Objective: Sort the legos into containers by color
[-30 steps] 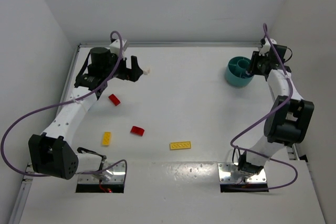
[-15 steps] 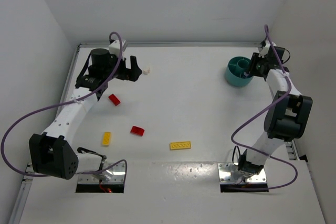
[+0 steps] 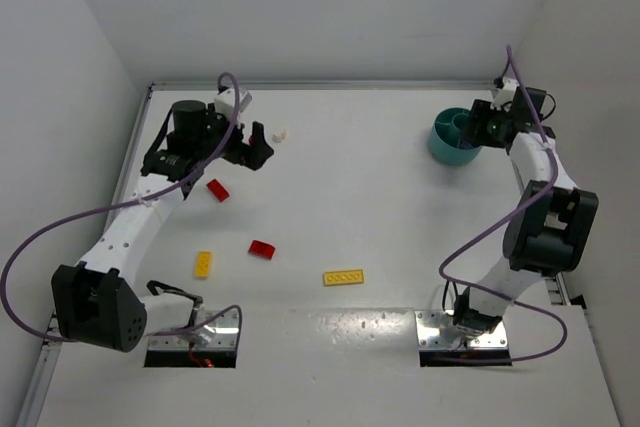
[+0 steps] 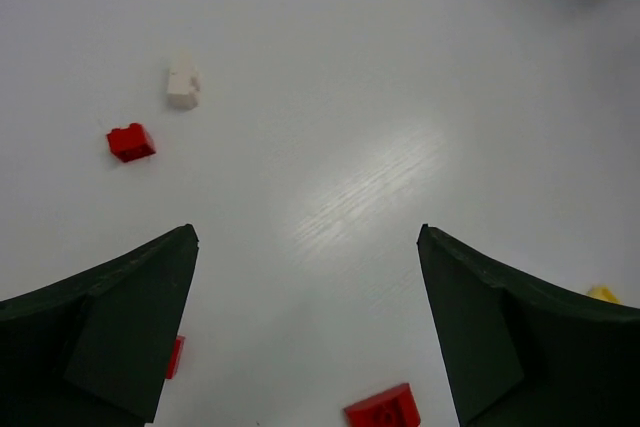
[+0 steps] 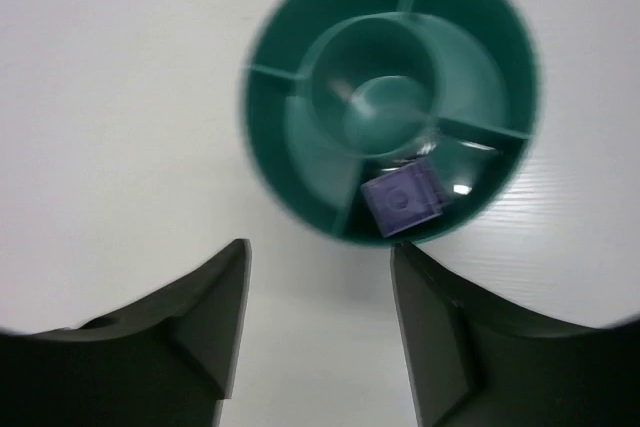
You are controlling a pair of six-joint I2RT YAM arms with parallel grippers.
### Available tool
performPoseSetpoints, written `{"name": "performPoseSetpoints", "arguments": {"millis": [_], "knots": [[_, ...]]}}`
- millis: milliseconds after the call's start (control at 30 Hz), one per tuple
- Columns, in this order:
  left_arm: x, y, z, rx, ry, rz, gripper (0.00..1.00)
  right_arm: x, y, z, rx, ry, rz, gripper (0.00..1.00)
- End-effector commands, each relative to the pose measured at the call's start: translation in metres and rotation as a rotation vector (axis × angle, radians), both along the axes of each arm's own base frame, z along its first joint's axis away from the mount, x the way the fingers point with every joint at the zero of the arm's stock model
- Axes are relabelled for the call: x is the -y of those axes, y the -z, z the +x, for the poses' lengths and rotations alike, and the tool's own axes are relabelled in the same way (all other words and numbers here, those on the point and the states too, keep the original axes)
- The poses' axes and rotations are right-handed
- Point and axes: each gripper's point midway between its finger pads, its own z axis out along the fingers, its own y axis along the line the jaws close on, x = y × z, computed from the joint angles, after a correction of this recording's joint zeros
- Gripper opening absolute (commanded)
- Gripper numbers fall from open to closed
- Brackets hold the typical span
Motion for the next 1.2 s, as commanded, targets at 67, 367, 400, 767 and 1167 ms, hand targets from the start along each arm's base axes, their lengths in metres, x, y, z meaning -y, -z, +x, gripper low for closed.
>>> {"name": "performPoseSetpoints", "arguments": {"millis": [67,367,400,767,1167], "knots": [[0.062,0.024,-0.089,-0.018,0.540,0.153,0.93,-0.073,-0.063,-0.044,0.085,-0.430,0.098,0.78],[0.134,0.095,-0.208,-0.179,0.909,0.327,0.87,-0.081,-0.022,-0.097,-0.095,-0.518,0.079,0.79],[0.140,0.102,-0.212,-0.179,0.919,0.349,0.87,-0.079,-0.020,-0.099,-0.106,-0.516,0.067,0.79],[0.191,0.167,-0.233,-0.234,0.867,0.582,0.85,-0.075,-0.023,-0.110,-0.122,-0.526,0.035,0.79],[0.209,0.191,-0.220,-0.243,0.820,0.606,0.82,-0.072,-0.016,-0.117,-0.143,-0.512,0.039,0.79]]}}
